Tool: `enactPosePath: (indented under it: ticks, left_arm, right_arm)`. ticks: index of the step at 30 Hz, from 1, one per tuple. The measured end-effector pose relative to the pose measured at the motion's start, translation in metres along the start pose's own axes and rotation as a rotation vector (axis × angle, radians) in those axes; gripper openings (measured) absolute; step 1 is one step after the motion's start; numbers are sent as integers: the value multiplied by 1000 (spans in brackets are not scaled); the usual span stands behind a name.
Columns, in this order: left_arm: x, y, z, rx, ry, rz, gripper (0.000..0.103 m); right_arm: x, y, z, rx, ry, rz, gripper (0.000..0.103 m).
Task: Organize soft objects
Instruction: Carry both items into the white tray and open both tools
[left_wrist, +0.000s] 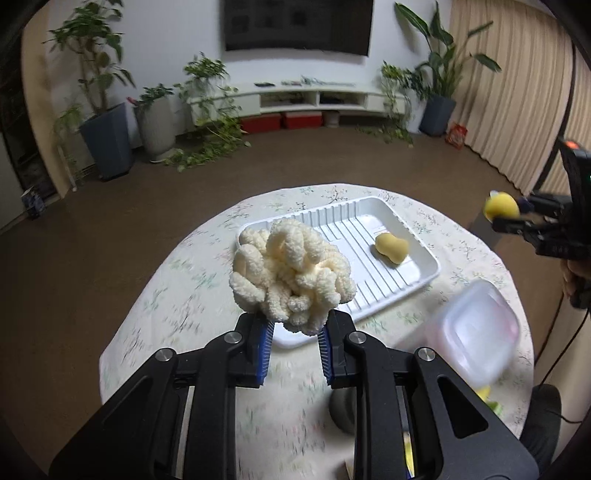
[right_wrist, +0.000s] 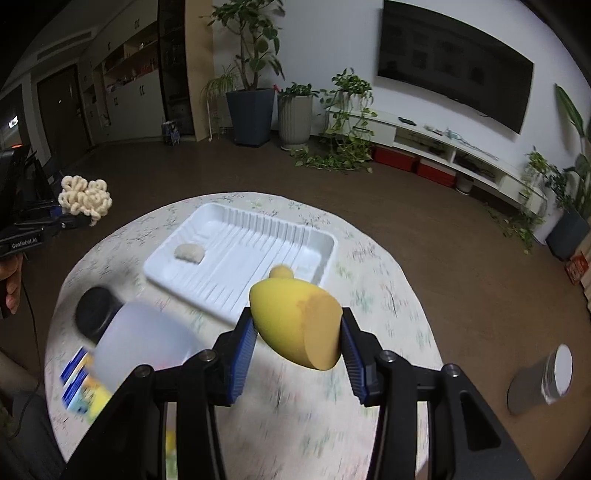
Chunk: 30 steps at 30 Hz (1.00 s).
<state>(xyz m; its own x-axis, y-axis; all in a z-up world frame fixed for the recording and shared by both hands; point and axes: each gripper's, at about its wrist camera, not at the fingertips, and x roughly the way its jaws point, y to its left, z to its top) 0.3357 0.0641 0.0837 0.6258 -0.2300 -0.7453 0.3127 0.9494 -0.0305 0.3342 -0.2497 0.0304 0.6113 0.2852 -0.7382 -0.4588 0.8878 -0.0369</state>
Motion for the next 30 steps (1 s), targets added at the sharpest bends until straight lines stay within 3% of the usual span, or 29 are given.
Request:
enactPosePath:
  ticks: [6,12,16,30]
  left_arm:
    - [70,11,22,-9,88,-52,20]
    - [120,3,24,48,154,-86,20]
    - [150,-1,21,70,213,-82,20]
    - [173,-9,10,91,228,-62,22]
  right_arm:
    - [73,7,40,-82,66,57,47]
    - [132,19,54,-157,113,124,48]
    - [164,29,56,-212,154,122,48]
    - [207,36,47,-219,213,113,48]
